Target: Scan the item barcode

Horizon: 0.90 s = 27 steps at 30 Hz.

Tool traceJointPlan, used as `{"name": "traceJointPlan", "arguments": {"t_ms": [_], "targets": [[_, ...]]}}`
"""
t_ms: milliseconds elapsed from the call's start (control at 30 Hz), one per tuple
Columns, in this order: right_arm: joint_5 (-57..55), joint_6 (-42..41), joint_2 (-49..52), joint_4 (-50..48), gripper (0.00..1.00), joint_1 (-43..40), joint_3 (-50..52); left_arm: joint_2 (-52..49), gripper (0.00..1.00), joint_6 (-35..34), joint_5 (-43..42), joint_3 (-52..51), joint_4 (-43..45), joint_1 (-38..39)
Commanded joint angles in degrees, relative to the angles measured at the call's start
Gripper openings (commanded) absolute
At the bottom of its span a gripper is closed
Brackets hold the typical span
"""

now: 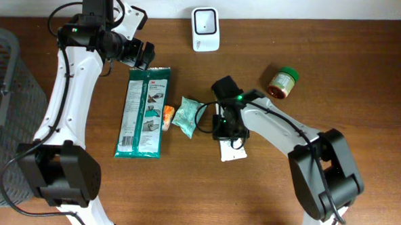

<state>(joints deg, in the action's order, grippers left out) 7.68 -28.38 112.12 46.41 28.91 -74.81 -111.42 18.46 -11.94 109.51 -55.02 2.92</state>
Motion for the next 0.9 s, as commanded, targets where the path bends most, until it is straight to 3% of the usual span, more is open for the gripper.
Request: {"name": "traceJointPlan", "arguments": {"t_ms": [0,367,467,633,867], "targets": [[-1.7,-0.4,4.5,2.0,0.04,-0.1,-1.7,1.8,0.99,0.3,-0.2,1.4,0.0,-0.4],[-1.7,3.4,-2.2,12.5,0.04,-3.0,-12.6,1.8,0.99,0.3,-0.2,1.4,0.0,-0.4],[0.1,6.3,-5.3,15.3,0.14,-7.6,-12.5,1.8,0.99,0.3,-0.2,1.4,0.0,-0.4],[14.1,18.8,-4.4,14.4,0.50,-15.4,-8.2,1.8,0.99,0.3,-0.2,1.4,0.0,-0.4],[24.0,26.6,-2.2,4.8,0.54,-17.7,1.1,1.8,0.99,0.3,-0.2,1.4,0.0,-0.4]]}}
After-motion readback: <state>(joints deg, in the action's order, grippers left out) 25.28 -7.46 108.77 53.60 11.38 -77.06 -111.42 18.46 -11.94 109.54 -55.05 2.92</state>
